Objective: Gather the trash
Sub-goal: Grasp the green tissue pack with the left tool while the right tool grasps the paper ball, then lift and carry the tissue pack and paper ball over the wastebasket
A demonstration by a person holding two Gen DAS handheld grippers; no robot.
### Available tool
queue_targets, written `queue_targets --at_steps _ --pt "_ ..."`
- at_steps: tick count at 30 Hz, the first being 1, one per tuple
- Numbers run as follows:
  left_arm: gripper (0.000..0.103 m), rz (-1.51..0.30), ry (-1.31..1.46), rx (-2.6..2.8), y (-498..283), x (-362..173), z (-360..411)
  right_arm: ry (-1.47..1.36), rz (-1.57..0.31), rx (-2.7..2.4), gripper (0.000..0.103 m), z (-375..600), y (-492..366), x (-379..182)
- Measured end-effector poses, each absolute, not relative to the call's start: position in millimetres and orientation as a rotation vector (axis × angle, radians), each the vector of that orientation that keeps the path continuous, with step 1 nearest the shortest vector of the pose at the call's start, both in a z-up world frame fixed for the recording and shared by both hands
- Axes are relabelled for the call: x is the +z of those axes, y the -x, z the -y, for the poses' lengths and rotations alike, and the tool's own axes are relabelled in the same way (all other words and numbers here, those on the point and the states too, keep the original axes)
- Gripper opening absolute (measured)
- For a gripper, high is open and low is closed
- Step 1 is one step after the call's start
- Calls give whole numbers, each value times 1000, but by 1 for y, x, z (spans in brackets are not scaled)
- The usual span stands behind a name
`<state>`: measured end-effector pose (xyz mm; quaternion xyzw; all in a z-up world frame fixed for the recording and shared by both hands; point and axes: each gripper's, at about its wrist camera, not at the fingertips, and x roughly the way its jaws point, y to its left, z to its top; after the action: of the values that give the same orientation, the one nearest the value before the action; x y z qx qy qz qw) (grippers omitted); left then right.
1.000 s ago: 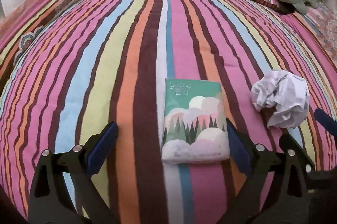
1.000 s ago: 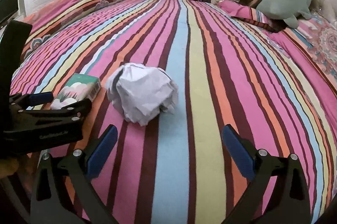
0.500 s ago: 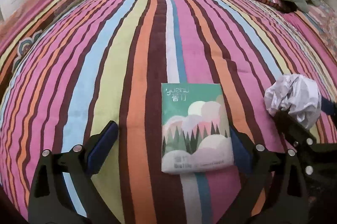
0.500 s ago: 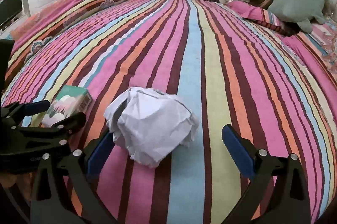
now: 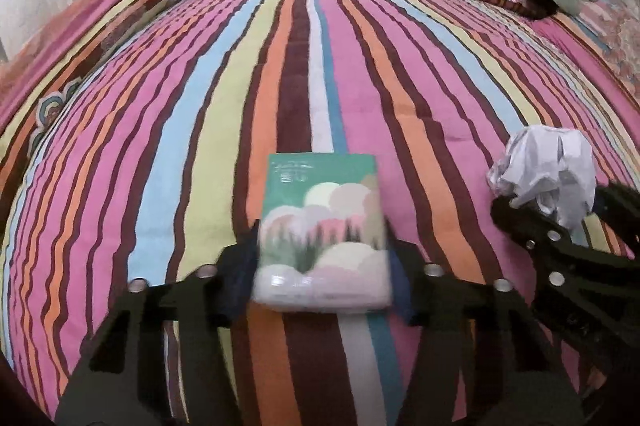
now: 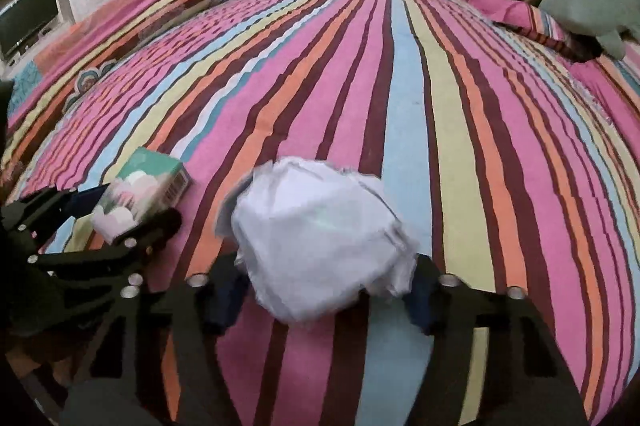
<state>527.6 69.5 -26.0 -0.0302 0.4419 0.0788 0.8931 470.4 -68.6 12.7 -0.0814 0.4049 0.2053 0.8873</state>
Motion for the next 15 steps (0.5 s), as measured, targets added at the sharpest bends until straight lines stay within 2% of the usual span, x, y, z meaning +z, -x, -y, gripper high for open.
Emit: queue_targets --at_steps 6,15 --pt "51 -910 59 156 -526 -27 -70 105 -839 404 42 77 -463 12" --pt "51 -909 102 149 -510 -23 -74 39 -852 393 42 93 -447 13"
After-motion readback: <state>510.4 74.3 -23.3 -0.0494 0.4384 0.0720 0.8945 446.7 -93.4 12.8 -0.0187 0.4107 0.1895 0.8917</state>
